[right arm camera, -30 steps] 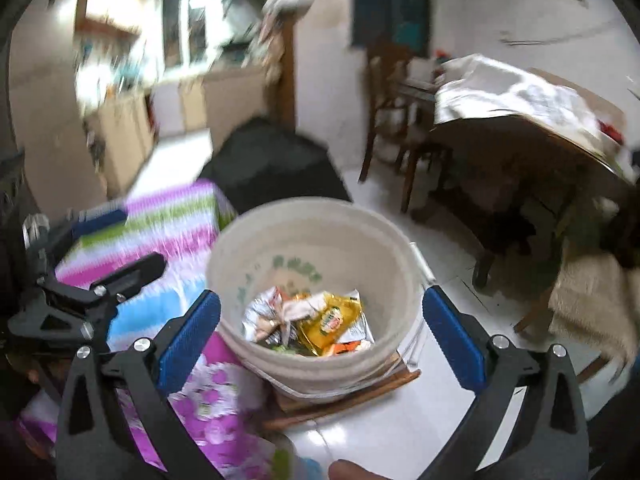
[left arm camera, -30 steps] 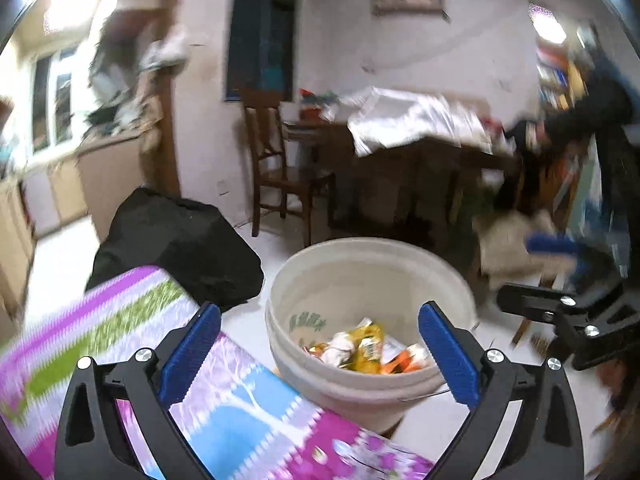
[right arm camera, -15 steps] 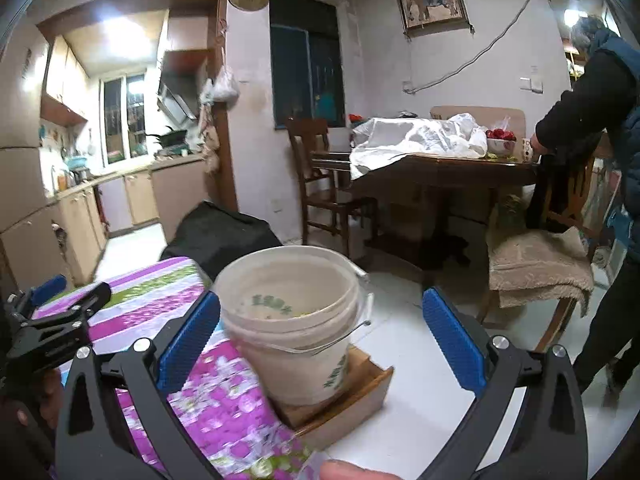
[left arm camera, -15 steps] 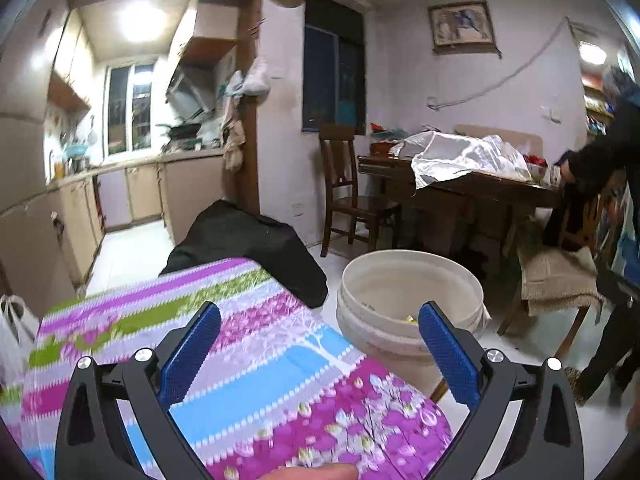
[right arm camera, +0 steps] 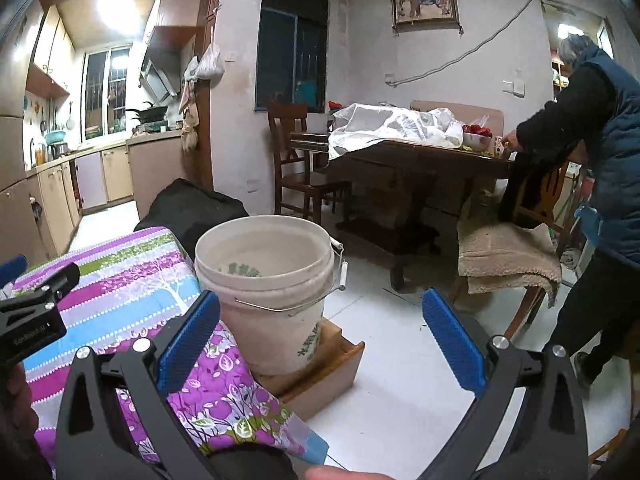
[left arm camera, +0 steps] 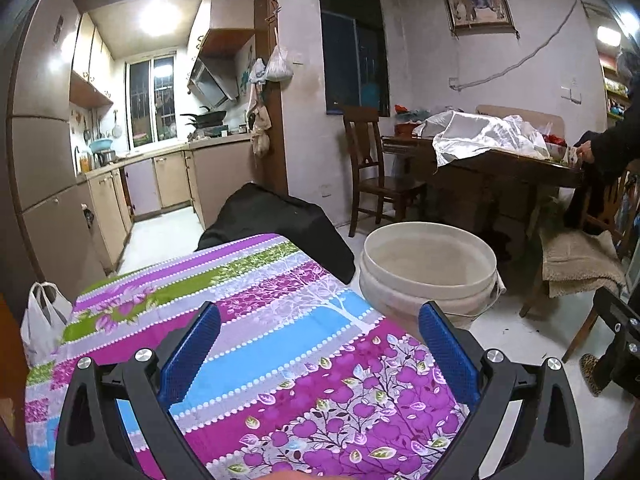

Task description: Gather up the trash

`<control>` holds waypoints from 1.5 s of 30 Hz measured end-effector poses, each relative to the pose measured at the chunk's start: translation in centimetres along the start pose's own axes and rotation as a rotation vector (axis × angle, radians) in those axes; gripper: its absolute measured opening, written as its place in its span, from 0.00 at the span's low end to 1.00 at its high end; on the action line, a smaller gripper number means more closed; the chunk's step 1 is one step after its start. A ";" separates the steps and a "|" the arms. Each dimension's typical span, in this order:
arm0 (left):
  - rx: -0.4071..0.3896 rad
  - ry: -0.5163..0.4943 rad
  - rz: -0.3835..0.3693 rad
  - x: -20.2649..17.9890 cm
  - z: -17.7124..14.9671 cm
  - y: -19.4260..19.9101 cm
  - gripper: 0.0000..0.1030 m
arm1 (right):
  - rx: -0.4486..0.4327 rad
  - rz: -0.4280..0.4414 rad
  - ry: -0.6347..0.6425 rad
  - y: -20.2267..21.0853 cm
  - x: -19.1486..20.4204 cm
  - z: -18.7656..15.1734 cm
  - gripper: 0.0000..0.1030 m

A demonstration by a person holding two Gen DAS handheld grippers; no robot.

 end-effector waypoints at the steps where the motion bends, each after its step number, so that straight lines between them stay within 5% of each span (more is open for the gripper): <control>1: 0.001 -0.001 0.003 0.0 0.0 0.1 0.96 | 0.001 -0.008 -0.005 0.0 0.0 -0.2 0.95; 16: -0.006 -0.101 -0.072 -2.6 -0.8 0.4 0.96 | 0.017 -0.014 -0.027 0.1 -1.2 -0.5 0.95; 33: -0.003 -0.121 -0.089 -3.0 -1.7 0.6 0.96 | 0.022 -0.013 -0.026 0.6 -1.4 -0.8 0.95; 45: 0.006 -0.104 -0.059 -3.1 -2.0 0.0 0.87 | 0.043 -0.005 -0.051 0.1 -1.9 -1.2 0.95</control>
Point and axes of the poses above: each gripper's, at about its wrist camera, not at the fingertips, and y roughly against the way its jaws point, x to its left, z to its top, the point moved 2 cm from there along -y, roughly the way its jaws point, and after that the axes turned 15 degrees about x, right-handed, at the moved point
